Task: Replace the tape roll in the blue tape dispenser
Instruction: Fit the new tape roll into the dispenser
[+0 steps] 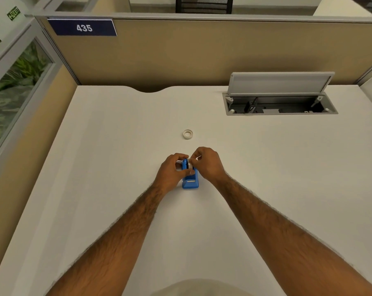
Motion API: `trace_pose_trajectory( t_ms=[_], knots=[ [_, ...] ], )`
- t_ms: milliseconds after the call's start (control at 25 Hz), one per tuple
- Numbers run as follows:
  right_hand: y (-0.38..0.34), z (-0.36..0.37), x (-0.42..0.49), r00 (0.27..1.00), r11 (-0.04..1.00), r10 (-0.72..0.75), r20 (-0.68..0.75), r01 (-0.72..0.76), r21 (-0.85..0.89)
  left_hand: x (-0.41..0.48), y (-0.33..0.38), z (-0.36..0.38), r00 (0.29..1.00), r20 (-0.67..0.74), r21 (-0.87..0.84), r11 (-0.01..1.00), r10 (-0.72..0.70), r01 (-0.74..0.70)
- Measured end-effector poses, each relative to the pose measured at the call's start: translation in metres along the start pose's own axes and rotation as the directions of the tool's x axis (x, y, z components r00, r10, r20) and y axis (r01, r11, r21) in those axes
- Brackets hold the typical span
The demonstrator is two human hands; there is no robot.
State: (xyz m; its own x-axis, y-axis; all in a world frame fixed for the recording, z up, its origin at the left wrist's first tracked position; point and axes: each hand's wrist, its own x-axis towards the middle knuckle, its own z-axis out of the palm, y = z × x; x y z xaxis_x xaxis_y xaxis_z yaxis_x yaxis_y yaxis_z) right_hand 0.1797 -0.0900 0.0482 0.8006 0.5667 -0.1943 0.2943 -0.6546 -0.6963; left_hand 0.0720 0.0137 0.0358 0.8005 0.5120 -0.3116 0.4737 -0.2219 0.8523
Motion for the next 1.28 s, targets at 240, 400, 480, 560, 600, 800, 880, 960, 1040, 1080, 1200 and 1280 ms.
trace_pose_trajectory(
  t_ms=[240, 400, 480, 560, 600, 800, 880, 960, 1040, 1080, 1200, 1280],
  knots=[
    [0.000, 0.001, -0.007, 1.000, 1.000, -0.011, -0.020, 0.010, -0.006, 0.000, 0.000, 0.001, 1.000, -0.001, 0.018, 1.000, 0.021, -0.021],
    [-0.006, 0.001, 0.000, 1.000, 1.000, -0.014, -0.023, 0.013, -0.027, 0.000, 0.001, 0.002, 1.000, -0.006, 0.028, 1.000, 0.014, -0.014],
    [-0.007, 0.002, 0.002, 1.000, 1.000, 0.006, -0.025, -0.007, -0.021, 0.001, 0.001, 0.003, 1.000, -0.009, 0.043, 0.999, 0.011, -0.011],
    [-0.006, 0.002, 0.002, 1.000, 0.999, 0.009, -0.021, -0.010, -0.031, 0.001, 0.000, 0.004, 1.000, -0.009, 0.057, 0.998, 0.015, -0.014],
    [-0.005, 0.002, 0.001, 1.000, 0.999, -0.006, -0.018, 0.006, -0.048, 0.002, -0.001, 0.004, 1.000, -0.010, 0.065, 0.998, 0.018, -0.017],
    [0.003, -0.002, -0.009, 0.997, 0.995, -0.077, -0.001, 0.077, -0.056, 0.004, -0.004, 0.003, 0.999, -0.001, 0.061, 0.998, 0.033, -0.032],
    [0.003, -0.001, -0.010, 0.997, 0.995, -0.075, 0.000, 0.075, -0.071, 0.005, -0.005, 0.002, 0.999, -0.001, 0.050, 0.998, 0.034, -0.034],
    [0.001, -0.001, -0.008, 0.997, 0.993, -0.076, -0.006, 0.075, -0.091, 0.005, -0.004, 0.003, 1.000, -0.002, 0.048, 0.998, 0.031, -0.030],
    [-0.002, -0.001, -0.003, 0.997, 0.993, -0.070, -0.009, 0.069, -0.096, 0.005, -0.003, 0.003, 1.000, -0.004, 0.041, 0.999, 0.022, -0.022],
    [-0.003, -0.001, -0.001, 0.998, 0.993, -0.068, -0.009, 0.067, -0.098, 0.005, -0.003, 0.003, 1.000, -0.004, 0.040, 0.999, 0.018, -0.018],
    [-0.007, 0.001, 0.004, 0.999, 0.996, -0.048, -0.010, 0.047, -0.074, 0.004, -0.003, 0.004, 1.000, -0.008, 0.039, 0.999, 0.010, -0.010],
    [-0.006, 0.001, 0.004, 1.000, 0.999, -0.031, -0.003, 0.031, -0.043, 0.002, -0.004, 0.005, 1.000, -0.010, 0.034, 0.999, 0.008, -0.007]
  ],
)
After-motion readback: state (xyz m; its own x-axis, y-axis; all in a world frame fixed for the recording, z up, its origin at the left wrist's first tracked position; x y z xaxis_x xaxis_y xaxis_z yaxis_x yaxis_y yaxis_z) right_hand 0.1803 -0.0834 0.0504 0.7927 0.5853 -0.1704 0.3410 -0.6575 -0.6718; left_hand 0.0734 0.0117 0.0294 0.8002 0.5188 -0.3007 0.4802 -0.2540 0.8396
